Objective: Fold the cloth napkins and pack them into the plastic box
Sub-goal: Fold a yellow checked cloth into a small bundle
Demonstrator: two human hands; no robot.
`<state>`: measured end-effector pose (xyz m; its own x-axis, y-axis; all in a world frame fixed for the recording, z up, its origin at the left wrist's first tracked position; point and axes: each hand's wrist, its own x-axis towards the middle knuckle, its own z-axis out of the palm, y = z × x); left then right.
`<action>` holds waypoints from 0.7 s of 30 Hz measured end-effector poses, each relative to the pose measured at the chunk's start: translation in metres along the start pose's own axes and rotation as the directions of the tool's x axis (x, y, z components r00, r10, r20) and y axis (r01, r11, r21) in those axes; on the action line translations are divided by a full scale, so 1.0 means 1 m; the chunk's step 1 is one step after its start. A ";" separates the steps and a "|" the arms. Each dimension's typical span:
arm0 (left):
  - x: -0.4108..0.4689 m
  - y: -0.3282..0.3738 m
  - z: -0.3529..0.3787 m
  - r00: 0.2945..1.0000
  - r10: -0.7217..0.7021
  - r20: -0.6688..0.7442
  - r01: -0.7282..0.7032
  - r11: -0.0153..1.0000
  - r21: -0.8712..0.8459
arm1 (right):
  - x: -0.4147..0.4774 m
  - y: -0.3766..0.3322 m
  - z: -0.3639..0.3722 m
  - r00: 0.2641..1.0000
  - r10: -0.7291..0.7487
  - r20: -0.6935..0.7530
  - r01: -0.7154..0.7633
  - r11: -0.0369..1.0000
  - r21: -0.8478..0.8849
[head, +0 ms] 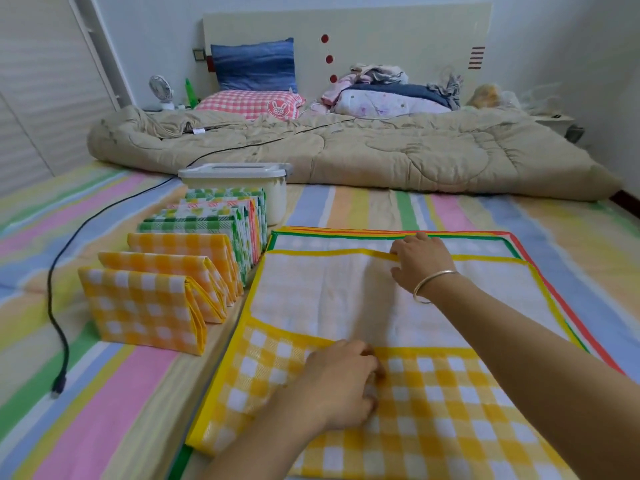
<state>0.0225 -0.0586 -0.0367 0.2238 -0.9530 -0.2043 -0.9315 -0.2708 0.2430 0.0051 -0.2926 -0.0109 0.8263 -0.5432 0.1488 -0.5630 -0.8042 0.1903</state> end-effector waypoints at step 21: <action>-0.095 0.040 0.020 0.569 0.443 -0.693 -0.405 0.884 0.232 | -0.228 -0.024 -0.028 0.866 -0.015 -0.500 0.299 0.818 0.492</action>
<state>-0.0419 0.0241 -0.0263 -0.0862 -0.7565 0.6483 -0.9809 0.1784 0.0778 -0.1706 -0.1428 -0.0225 0.7160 -0.3373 0.6112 -0.2059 -0.9386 -0.2768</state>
